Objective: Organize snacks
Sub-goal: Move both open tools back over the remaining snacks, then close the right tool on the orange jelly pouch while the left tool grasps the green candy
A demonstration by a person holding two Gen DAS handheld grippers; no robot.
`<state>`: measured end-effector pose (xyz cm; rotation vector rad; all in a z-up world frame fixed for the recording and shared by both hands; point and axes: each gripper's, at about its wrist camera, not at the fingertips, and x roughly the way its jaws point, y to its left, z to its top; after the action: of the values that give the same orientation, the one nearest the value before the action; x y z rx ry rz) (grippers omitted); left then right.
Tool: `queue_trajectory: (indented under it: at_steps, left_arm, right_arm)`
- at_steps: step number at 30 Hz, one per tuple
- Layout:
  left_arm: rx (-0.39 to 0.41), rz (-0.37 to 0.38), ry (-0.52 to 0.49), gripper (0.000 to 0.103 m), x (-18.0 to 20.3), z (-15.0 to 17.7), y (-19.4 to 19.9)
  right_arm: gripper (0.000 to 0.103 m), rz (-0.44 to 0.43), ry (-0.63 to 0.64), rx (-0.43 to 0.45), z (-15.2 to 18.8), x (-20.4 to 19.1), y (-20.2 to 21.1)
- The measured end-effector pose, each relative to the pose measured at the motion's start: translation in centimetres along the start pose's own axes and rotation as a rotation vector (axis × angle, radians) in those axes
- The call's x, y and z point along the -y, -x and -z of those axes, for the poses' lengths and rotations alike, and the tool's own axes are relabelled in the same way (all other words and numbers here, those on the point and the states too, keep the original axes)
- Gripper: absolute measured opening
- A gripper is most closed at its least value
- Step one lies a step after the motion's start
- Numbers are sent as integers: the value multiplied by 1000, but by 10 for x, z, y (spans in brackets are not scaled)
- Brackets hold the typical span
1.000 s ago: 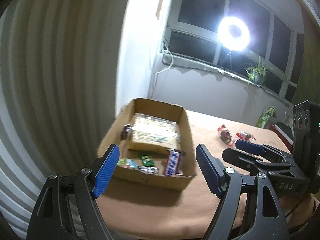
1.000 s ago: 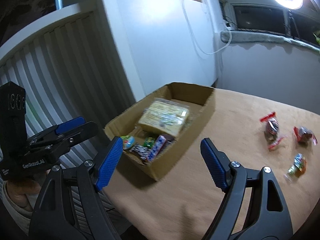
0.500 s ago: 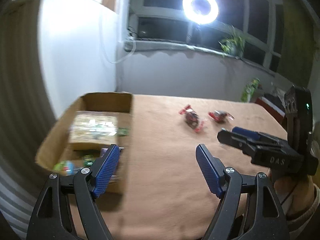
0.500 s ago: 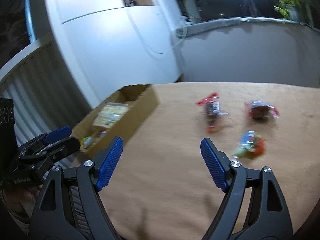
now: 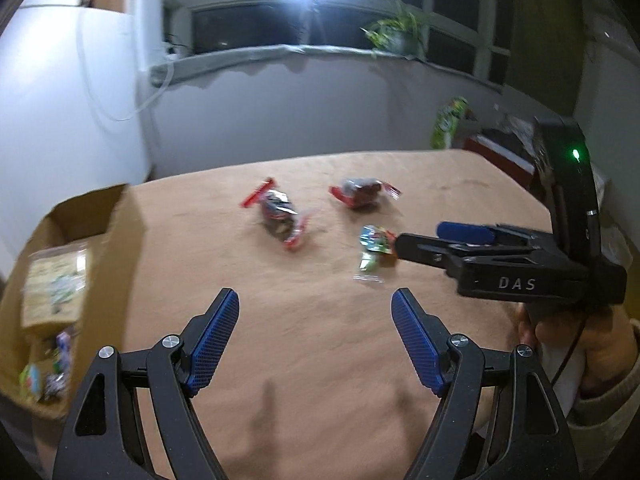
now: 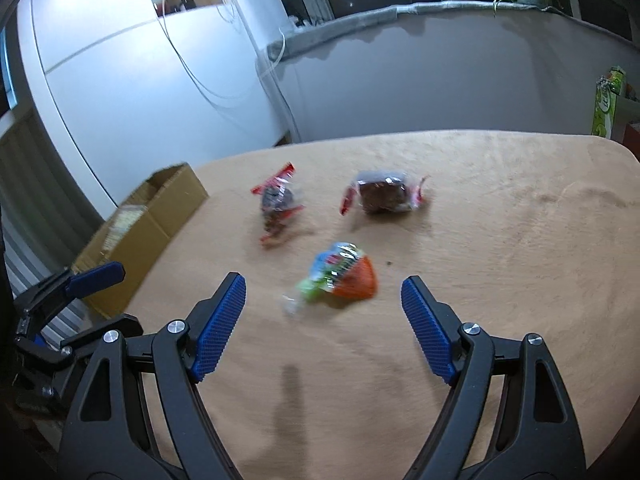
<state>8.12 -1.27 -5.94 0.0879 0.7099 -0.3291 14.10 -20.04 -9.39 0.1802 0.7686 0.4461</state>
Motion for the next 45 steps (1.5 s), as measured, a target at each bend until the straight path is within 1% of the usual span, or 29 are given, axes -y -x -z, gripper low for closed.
queue_trajectory:
  at_steps: [2,6,10,13,15,16,17,18,19,20,21,23,25,26,27,29,31,33,40,45]
  left_arm:
    - [-28,24,-23,79,6,-2,-13]
    - [-78,90,-35,79,16,-4,-40]
    - [-103,86,-87,79,27,-4,-59]
    - [-107,91,-100,79,29,-8,-69]
    - [-109,91,-102,78,30,-12,-74]
    - [-110,90,-103,78,30,-15,-77]
    - [-108,92,-102,77,30,-17,-79]
    - [-108,95,-100,75,30,-19,-81]
    - [-110,99,-98,74,30,-21,-83]
    - [-111,102,-97,73,31,-22,-85]
    - [-115,106,-96,72,31,-23,-89]
    - [-134,110,-96,66,32,-25,-95]
    - [-156,121,-107,53,35,-25,-100]
    - [-170,129,-124,51,39,-24,-102]
    - [-169,124,-135,49,41,-23,-102]
    - [-169,131,-140,42,43,-23,-101]
    - [-166,131,-137,30,43,-23,-100]
    - [-165,132,-135,23,42,-23,-100]
    - [-155,119,-143,22,42,-22,-98]
    - [-145,117,-127,21,41,-20,-96]
  right_arm:
    - [83,8,18,-33,-2,5,-8]
    - [83,18,65,-93,-5,14,-22]
    - [83,-14,89,-136,-10,18,-36]
    - [83,-57,113,-161,-16,16,-46]
    - [82,-57,136,-181,-19,14,-54]
    - [75,-52,151,-188,-21,14,-56]
    - [63,-50,161,-191,-21,12,-57]
    - [55,-49,166,-190,-22,13,-57]
    - [45,-58,156,-188,-23,16,-56]
    - [44,-65,143,-185,-23,20,-55]
    - [44,-66,134,-182,-22,24,-54]
    - [43,-82,103,-176,-21,33,-51]
    - [43,-90,85,-171,-20,38,-48]
    - [43,-94,76,-167,-19,41,-46]
    - [43,-100,64,-164,-19,44,-45]
    - [42,-105,43,-156,-19,49,-44]
    - [42,-114,24,-150,-19,53,-44]
    - [42,-116,21,-146,-19,54,-44]
    - [42,-140,-3,-140,-19,59,-44]
    - [42,-143,-5,-136,-18,61,-44]
